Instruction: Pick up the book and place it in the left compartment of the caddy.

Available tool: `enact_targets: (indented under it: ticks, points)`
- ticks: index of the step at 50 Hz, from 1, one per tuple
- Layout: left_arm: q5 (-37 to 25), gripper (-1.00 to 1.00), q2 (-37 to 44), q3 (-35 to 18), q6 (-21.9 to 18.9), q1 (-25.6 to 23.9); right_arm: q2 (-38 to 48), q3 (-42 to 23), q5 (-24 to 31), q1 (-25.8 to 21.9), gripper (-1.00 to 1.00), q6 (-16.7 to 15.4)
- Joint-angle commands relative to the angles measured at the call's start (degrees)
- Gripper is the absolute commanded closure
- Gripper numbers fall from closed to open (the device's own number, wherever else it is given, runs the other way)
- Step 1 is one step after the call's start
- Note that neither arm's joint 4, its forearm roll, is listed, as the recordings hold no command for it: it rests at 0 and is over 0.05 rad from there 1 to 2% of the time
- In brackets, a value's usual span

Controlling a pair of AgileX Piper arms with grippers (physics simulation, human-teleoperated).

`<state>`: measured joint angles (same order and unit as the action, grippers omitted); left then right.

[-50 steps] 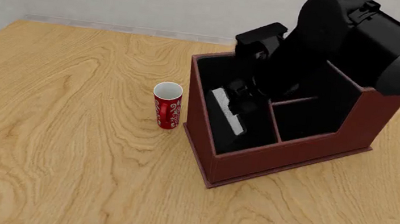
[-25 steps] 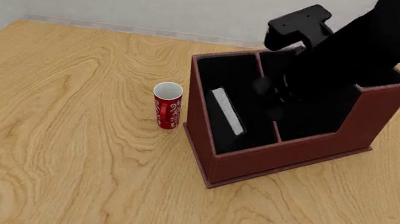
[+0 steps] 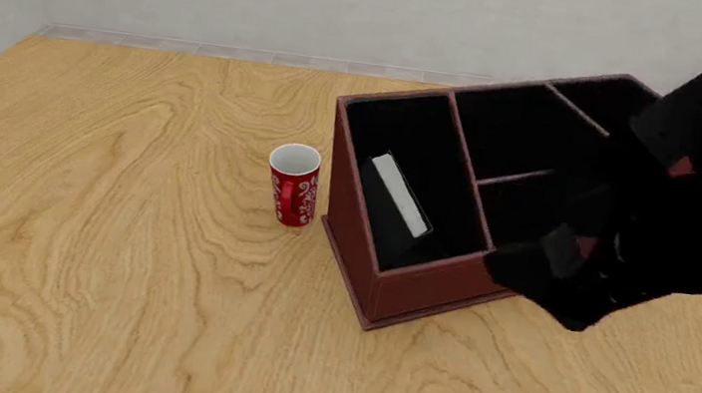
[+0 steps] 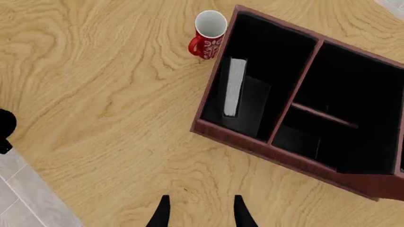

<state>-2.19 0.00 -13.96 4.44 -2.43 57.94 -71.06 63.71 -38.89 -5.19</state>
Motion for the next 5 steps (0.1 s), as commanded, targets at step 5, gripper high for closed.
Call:
enact_targets:
  ticks: [5]
  points:
    - [-1.1, -1.00, 0.0, -1.5, -1.1, -2.3, -13.8, 14.4, -6.4, -2.1, -1.00, 1.2]
